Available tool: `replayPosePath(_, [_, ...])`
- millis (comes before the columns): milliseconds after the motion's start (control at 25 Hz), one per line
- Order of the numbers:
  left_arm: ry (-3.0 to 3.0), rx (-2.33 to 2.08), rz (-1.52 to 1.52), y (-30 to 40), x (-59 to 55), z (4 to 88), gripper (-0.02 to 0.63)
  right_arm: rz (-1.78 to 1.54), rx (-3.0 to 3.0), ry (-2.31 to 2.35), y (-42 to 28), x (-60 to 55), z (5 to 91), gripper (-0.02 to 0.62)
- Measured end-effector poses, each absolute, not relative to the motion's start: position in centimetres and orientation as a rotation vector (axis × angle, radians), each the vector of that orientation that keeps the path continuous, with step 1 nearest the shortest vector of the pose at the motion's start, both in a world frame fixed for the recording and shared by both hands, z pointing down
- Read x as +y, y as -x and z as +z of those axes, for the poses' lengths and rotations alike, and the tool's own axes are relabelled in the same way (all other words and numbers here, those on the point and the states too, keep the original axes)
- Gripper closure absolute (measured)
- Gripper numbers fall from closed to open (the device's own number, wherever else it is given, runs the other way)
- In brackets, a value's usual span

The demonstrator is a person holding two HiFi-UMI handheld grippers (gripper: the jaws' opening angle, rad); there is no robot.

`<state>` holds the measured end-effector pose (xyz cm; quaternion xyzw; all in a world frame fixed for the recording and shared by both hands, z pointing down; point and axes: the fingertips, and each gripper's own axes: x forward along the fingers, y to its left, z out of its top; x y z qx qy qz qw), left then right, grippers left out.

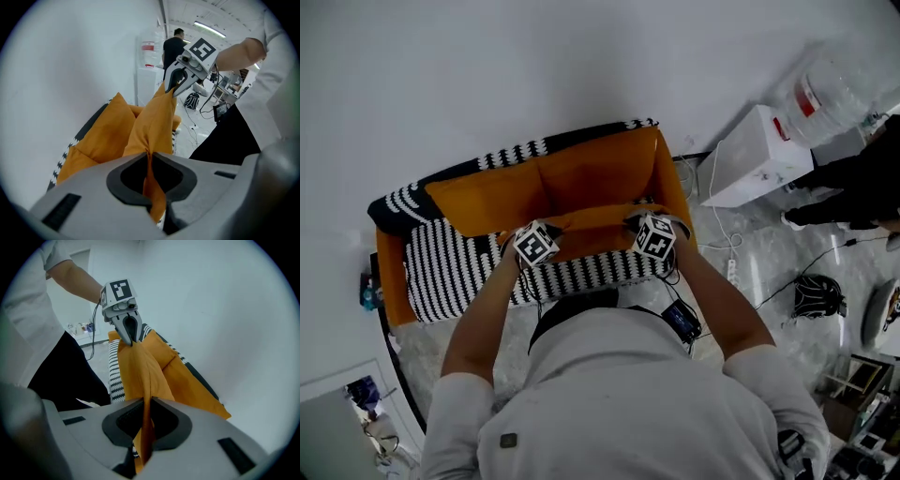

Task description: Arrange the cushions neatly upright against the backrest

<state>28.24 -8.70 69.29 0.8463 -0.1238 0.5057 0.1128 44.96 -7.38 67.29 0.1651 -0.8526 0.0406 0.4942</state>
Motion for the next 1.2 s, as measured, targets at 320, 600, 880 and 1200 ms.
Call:
replayPosePath(320, [-2.355,-0.576,1.464,-20.7,-4.5,68.7,0.568,0.000,-2.138,-0.203,-37.5,-6.2,67.2,0.548])
replayPosePath(600, [-2.230,-0.823,1.385,-11.9,0.2,67.8,0.569,-0.135,-2.169,-0.003,-28.1,-4.6,66.7,0.548])
replayPosePath(880, [-2.184,-0.960,1.324,-1.6,5.8,67.3,0.568,-0.225,-2.166,0.111,-17.3,-0.4,65.5,0.549])
replayPosePath(1200, [-2.183,-1.040,1.267,10.1,11.7,66.9,0.569,-0.268,-2.166,0.173,-4.9,5.0,64.7,0.551])
